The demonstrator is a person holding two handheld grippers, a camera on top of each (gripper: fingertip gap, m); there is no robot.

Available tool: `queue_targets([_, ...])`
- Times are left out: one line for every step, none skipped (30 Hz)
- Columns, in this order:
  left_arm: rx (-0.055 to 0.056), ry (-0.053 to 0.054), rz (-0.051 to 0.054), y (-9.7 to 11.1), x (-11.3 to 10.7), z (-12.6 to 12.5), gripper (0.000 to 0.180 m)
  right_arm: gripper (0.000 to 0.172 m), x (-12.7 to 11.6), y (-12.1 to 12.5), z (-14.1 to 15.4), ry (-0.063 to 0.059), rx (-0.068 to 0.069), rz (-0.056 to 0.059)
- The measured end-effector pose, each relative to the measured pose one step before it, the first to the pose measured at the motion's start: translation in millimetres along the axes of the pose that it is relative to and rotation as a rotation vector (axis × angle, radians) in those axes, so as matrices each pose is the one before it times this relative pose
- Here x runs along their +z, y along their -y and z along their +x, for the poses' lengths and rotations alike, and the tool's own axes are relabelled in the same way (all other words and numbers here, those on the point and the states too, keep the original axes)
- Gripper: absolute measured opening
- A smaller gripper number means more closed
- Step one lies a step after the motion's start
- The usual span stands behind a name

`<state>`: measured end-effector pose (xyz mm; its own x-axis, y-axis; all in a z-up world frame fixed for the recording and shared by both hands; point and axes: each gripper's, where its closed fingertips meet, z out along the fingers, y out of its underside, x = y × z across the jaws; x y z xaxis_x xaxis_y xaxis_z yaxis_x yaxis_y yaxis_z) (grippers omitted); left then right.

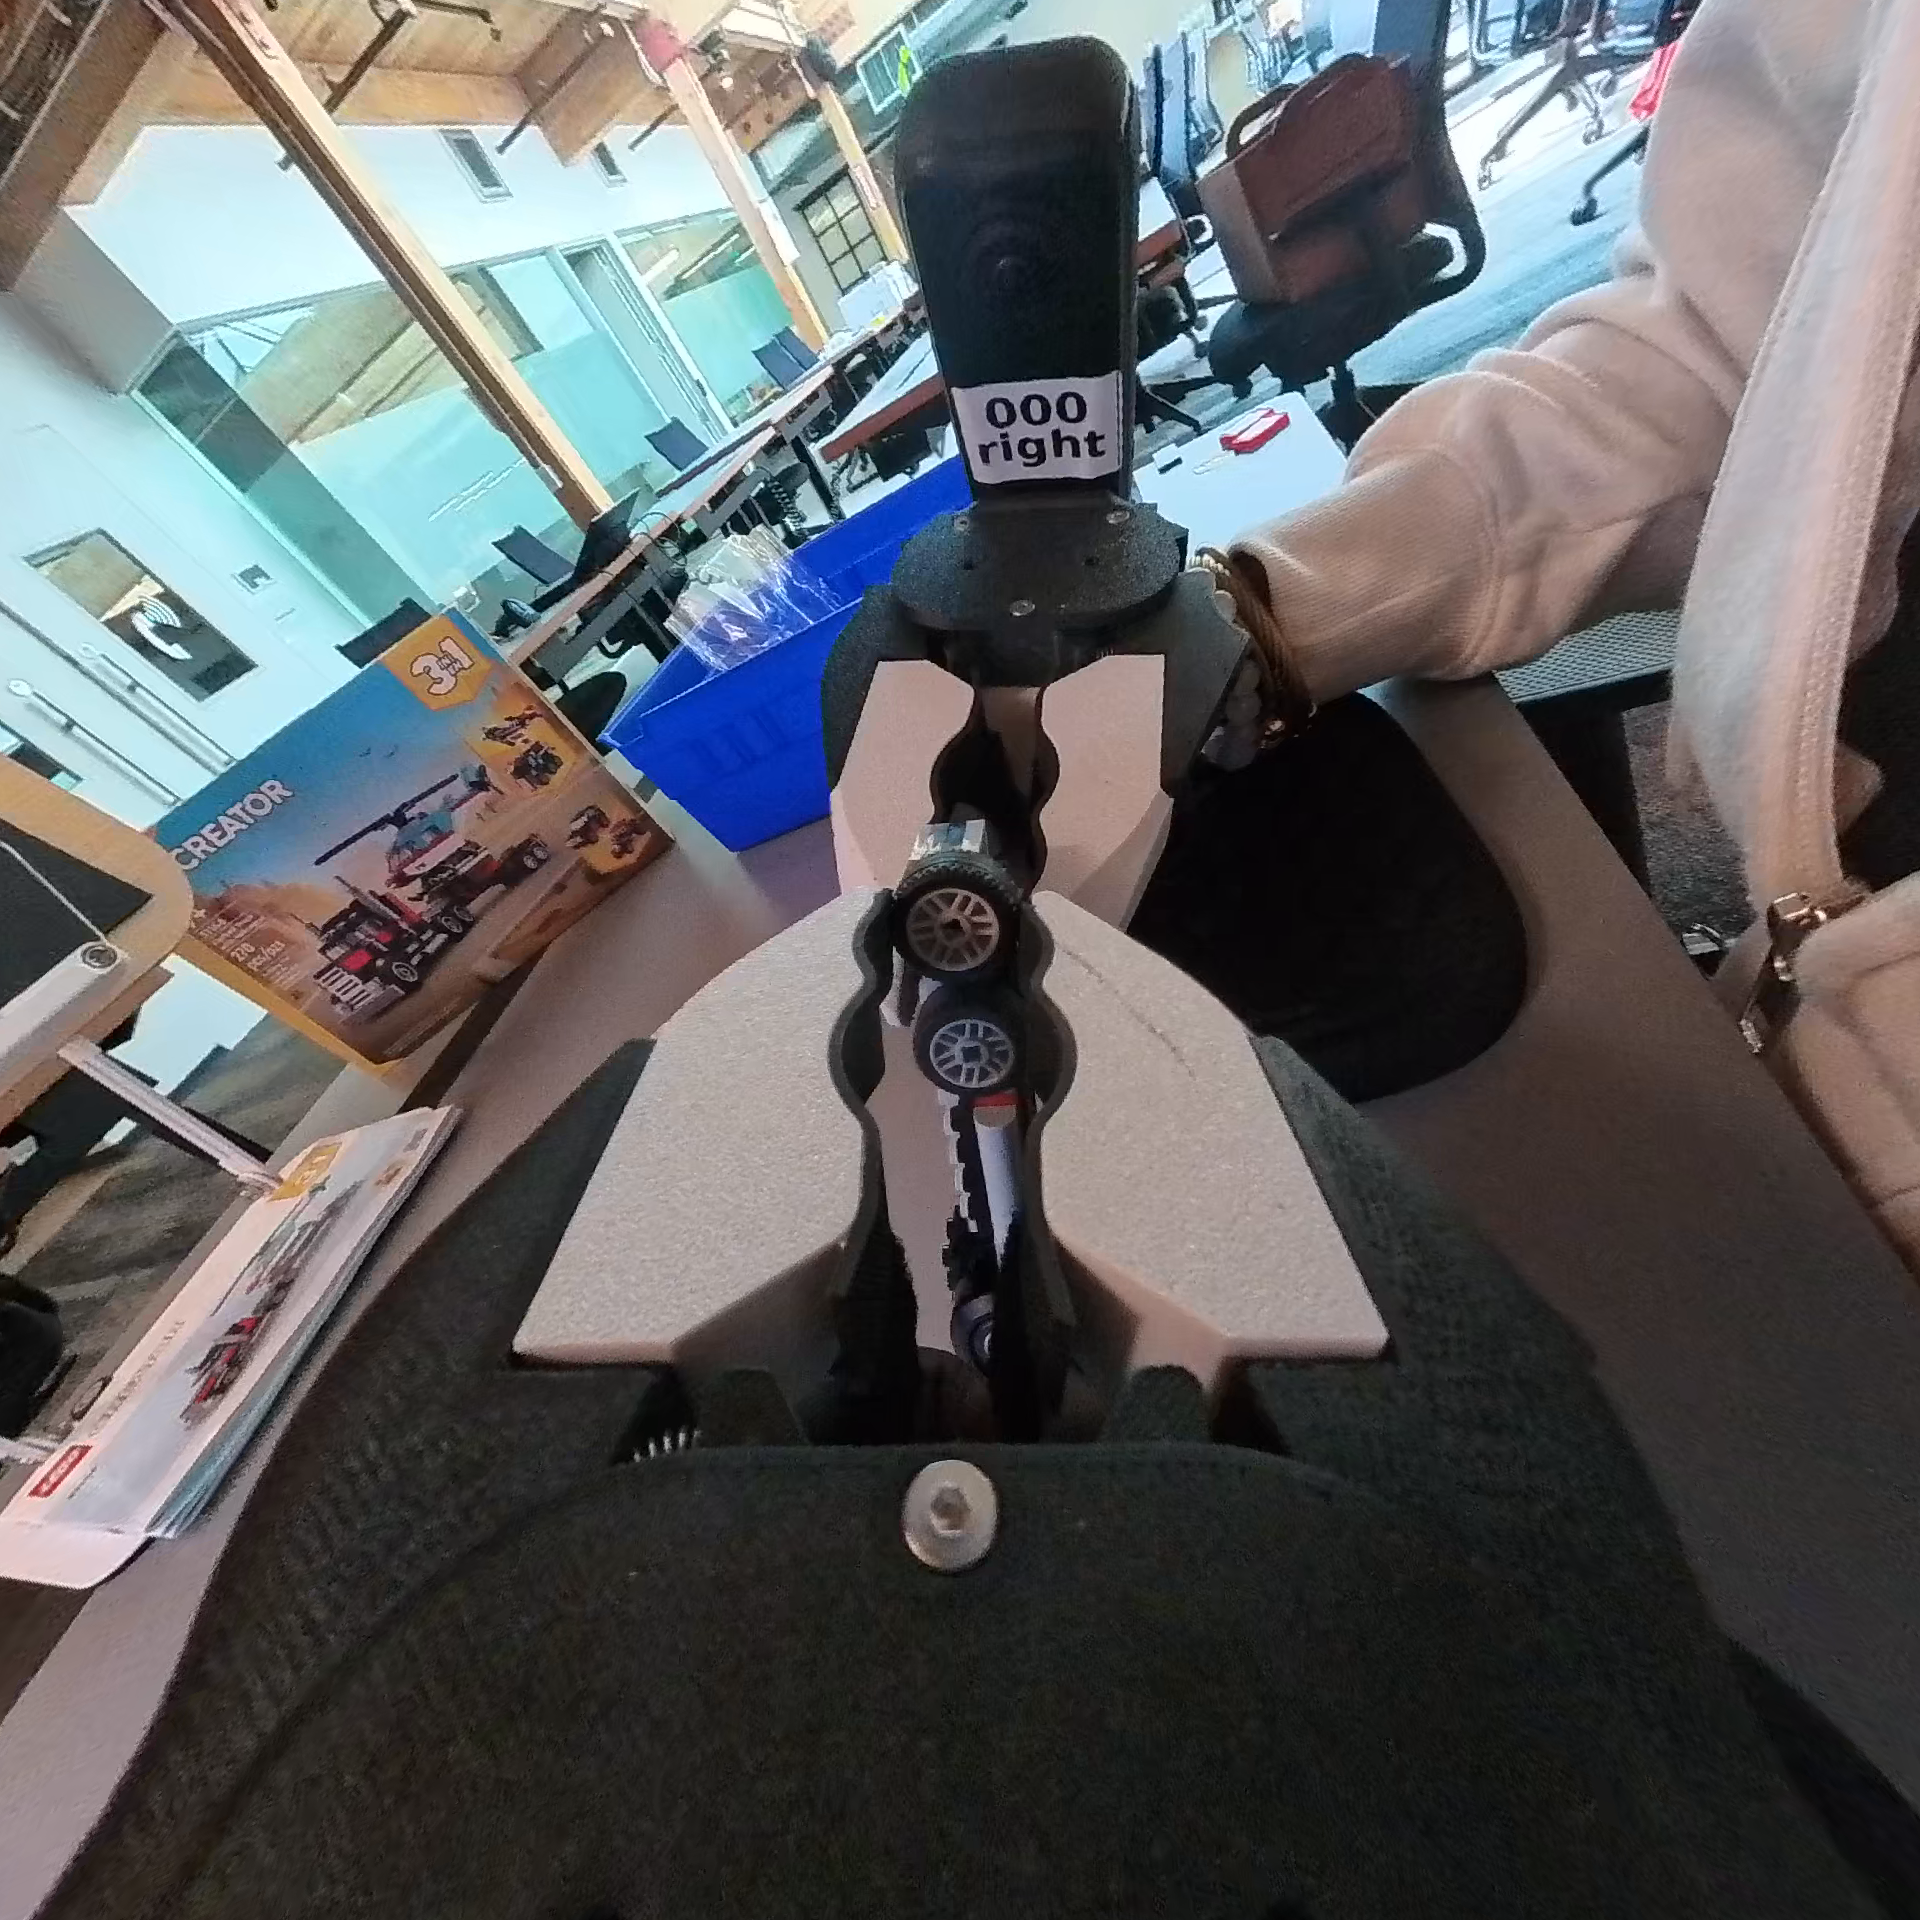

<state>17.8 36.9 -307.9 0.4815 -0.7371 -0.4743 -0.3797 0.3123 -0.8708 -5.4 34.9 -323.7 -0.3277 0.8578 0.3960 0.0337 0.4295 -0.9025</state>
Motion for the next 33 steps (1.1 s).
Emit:
queue_targets([0.0032, 0.0024, -0.0007, -0.14, 0.05, -0.03, 0.022, 0.02, -0.02, -0.15, 0.14, -0.0012, -0.0004, -0.0005])
queue_targets([0.0018, 0.0022, -0.0001, -0.12, 0.04, -0.2, 0.022, 0.02, -0.09, 0.01, 0.03, -0.0008, 0.0005, 0.0001])
queue_targets([0.0008, 0.0019, 0.0009, 0.01, -0.03, -0.06, 0.022, 0.02, 0.06, -0.05, 0.12, -0.0006, -0.0001, -0.0004])
queue_targets([0.0, 0.0026, 0.0011, -0.07, 0.03, -0.29, 0.022, 0.021, 0.01, -0.03, 0.27, -0.0014, -0.0002, -0.001])
queue_targets([0.0, 0.0029, 0.0016, -0.04, -0.02, -0.38, 0.022, 0.021, 0.13, 0.03, 0.24, -0.0006, 0.0004, -0.0002])
queue_targets([0.0002, 0.003, 0.0022, 0.02, -0.08, -0.21, 0.022, 0.021, 0.09, -0.01, 0.14, -0.0007, 0.0008, 0.0003])
queue_targets([0.0003, 0.0032, 0.0025, -0.01, -0.08, -0.37, 0.022, 0.021, 0.19, -0.02, 0.3, -0.0007, 0.0013, -0.0003])
queue_targets([-0.0001, 0.0033, 0.0028, 0.02, -0.07, -0.35, 0.022, 0.021, 0.18, 0.06, 0.22, 0.0, 0.0007, -0.0006])
queue_targets([-0.0002, 0.0034, 0.0035, 0.02, -0.14, -0.29, 0.022, 0.021, 0.11, -0.04, 0.14, 0.0009, 0.0012, -0.0012])
queue_targets([-0.0007, 0.0041, 0.0048, 0.07, 0.01, -0.36, 0.022, 0.021, 0.17, 0.02, 0.24, 0.0012, 0.0028, -0.0007])
queue_targets([-0.0016, 0.005, 0.0056, 0.1, -0.09, -0.53, 0.022, 0.021, 0.31, -0.01, 0.35, 0.0013, 0.0055, -0.0001])
queue_targets([-0.0031, 0.0058, 0.0066, -0.04, -0.09, -0.6, 0.022, 0.021, 0.32, 0.04, 0.45, 0.0016, 0.0073, 0.0012])
queue_targets([-0.0057, 0.0057, 0.0072, 0.01, -0.12, -0.87, 0.022, 0.021, 0.41, -0.04, 0.65, 0.0016, 0.0092, 0.0025])
queue_targets([-0.0091, 0.0044, 0.0055, -0.06, -0.32, -1.04, 0.022, 0.021, 0.37, 0.09, 0.82, 0.0003, 0.0113, 0.0041])
queue_targets([-0.0112, 0.0036, 0.0023, -0.16, -0.48, -1.29, 0.022, 0.025, 0.49, -0.29, 2.25, -0.0094, 0.0158, 0.0021])
queue_targets([-0.0092, 0.0042, -0.0002, -0.24, -0.48, -1.33, 0.022, 0.03, 0.37, -0.3, 2.97, -0.0144, 0.0167, -0.0004])
queue_targets([-0.0058, 0.005, 0.0003, -0.17, -0.36, -1.04, 0.022, 0.039, 0.68, 0.23, 1.91, -0.0115, 0.0082, -0.0005])
queue_targets([-0.0027, 0.0038, 0.0013, -0.02, -0.23, -0.64, 0.022, 0.045, 0.86, -0.13, 1.06, -0.0102, -0.0047, -0.006])
queue_targets([-0.0013, 0.0002, 0.001, 0.04, 0.08, 0.11, 0.022, 0.049, 1.24, -0.5, 0.34, -0.0112, -0.0175, -0.0117])
queue_targets([-0.0011, -0.0015, 0.0005, 0.1, 0.25, 0.32, 0.022, 0.05, 1.4, -0.56, -0.78, -0.0055, -0.0232, -0.0147])
queue_targets([0.0001, -0.0014, 0.0004, 0.17, 0.19, 0.41, 0.022, 0.051, 1.48, -0.48, -1.96, 0.0029, -0.0216, -0.016])
queue_targets([0.0007, -0.0017, -0.0002, 0.1, 0.29, 0.38, 0.022, 0.05, 1.19, 0.15, -2.27, 0.0051, -0.0182, -0.0131])
queue_targets([-0.0002, -0.0032, -0.0002, 0.06, 0.12, 0.36, 0.022, 0.048, 0.9, 0.81, -1.56, 0.0025, -0.0162, -0.0104])
queue_targets([-0.0014, -0.0044, -0.0001, 0.2, 0.06, 0.64, 0.022, 0.047, 0.65, 0.75, -0.9, 0.0019, -0.0176, -0.0142])
queue_targets([-0.0009, -0.0049, -0.0013, 0.14, 0.11, 0.61, 0.022, 0.046, 0.52, 0.2, -0.52, 0.0031, -0.0208, -0.0248])
queue_targets([0.0014, -0.0049, -0.0038, 0.06, 0.31, 0.66, 0.022, 0.045, 0.6, -0.66, 0.59, -0.0007, -0.0231, -0.0369])
queue_targets([0.0048, -0.0039, -0.0064, 0.03, 0.38, 0.65, 0.022, 0.044, 0.39, -0.73, 0.29, 0.003, -0.0301, -0.0438])
queue_targets([0.0062, -0.003, -0.0094, 0.03, 0.62, 0.66, 0.022, 0.043, -0.05, 0.37, 0.07, 0.0046, -0.0355, -0.0398])
queue_targets([0.0042, -0.0037, -0.0117, 0.08, 0.47, 0.62, 0.022, 0.043, -0.18, -0.21, 0.58, 0.0007, -0.0389, -0.0421])
queue_targets([0.0014, -0.0013, -0.0147, -0.29, 0.27, -0.15, 0.022, 0.042, -0.01, -2.46, 1.67, -0.006, -0.0382, -0.054])
queue_targets([-0.0025, -0.0019, -0.016, -0.51, 0.21, -0.4, 0.022, 0.041, -0.03, -2.52, 1.08, -0.003, -0.039, -0.0551])
queue_targets([-0.004, -0.0067, -0.02, -1.22, 0.49, 0.37, 0.022, 0.041, 0.19, -2.97, -0.3, 0.0059, -0.0336, -0.057])
queue_targets([0.0033, -0.0072, -0.026, -1.89, 0.74, 0.91, 0.023, 0.04, 0.64, -3.87, -0.93, 0.0103, -0.0258, -0.0614])
